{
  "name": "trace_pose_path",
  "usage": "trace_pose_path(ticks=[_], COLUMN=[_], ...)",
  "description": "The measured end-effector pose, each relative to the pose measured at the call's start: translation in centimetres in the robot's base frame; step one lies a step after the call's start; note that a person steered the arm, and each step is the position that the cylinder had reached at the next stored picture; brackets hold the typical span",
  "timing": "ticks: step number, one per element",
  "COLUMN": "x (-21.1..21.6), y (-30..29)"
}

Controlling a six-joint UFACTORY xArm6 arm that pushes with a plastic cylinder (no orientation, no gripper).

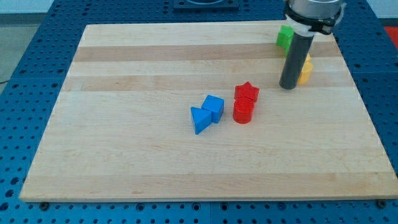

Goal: Separate the red star from the red circle

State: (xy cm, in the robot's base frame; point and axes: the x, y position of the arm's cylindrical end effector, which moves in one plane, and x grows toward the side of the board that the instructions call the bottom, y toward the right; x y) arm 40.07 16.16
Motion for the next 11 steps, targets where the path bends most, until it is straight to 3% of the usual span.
trace_pose_path(ticks=[6, 9, 10, 11], x=[-0.9, -1.7, 1.6, 2.7], y=[-0.9, -16.9, -16.3, -11.7])
